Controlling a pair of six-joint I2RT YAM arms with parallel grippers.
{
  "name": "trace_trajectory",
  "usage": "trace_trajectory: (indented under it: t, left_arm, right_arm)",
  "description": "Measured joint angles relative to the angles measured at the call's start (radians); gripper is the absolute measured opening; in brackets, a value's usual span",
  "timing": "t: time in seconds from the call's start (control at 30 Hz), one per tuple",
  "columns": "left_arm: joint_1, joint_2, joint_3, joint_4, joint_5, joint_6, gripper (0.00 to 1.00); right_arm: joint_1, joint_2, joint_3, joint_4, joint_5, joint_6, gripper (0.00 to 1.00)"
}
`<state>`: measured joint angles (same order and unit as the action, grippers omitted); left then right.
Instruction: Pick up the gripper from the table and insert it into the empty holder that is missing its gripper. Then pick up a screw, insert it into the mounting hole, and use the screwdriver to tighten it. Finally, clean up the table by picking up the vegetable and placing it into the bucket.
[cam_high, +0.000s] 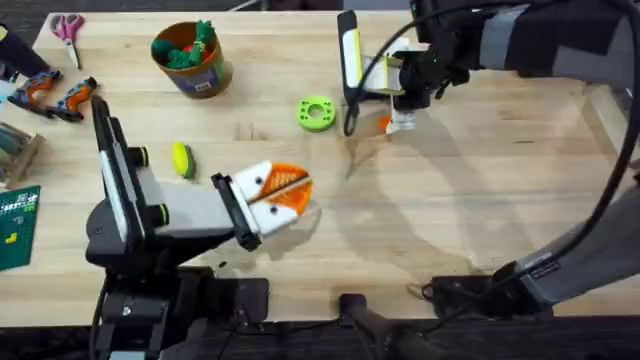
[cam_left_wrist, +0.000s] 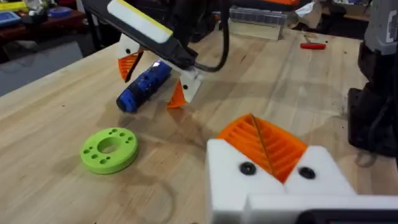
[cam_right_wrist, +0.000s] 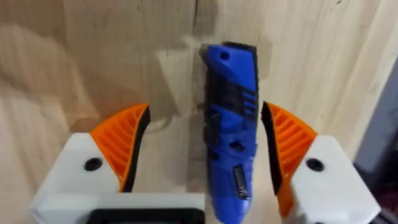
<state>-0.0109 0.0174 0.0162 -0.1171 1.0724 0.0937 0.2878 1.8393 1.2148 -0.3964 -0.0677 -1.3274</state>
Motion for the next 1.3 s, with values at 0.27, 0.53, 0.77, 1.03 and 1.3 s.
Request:
trace_trajectory:
  t: [0.27, 0.53, 0.77, 1.03, 1.3]
  left_arm:
    - [0.000, 0.000, 0.000, 0.000, 0.000, -0.004, 0.978]
    - [0.000, 0.000, -0.002, 0.024, -0.035, -0.016, 0.986]
    - [0.000, 0.000, 0.053, -0.090, -0.202, -0.181, 0.986]
    - [0.000, 0.021, 0.395, -0.576, -0.410, -0.221, 0.986]
    - [0.000, 0.289, 0.778, -0.970, -0.646, -0.181, 0.986]
  right_arm:
    - [0.075, -0.085, 0.000, -0.002, 0.000, 0.322, 0.992]
    - [0.137, -0.255, 0.000, -0.098, -0.001, 0.834, 0.994]
    - [0.139, -0.449, 0.000, -0.395, -0.001, 1.114, 0.994]
    - [0.129, -0.672, 0.000, -0.613, -0.001, 1.272, 0.993]
    - [0.069, -0.827, 0.000, -0.741, -0.001, 1.411, 0.994]
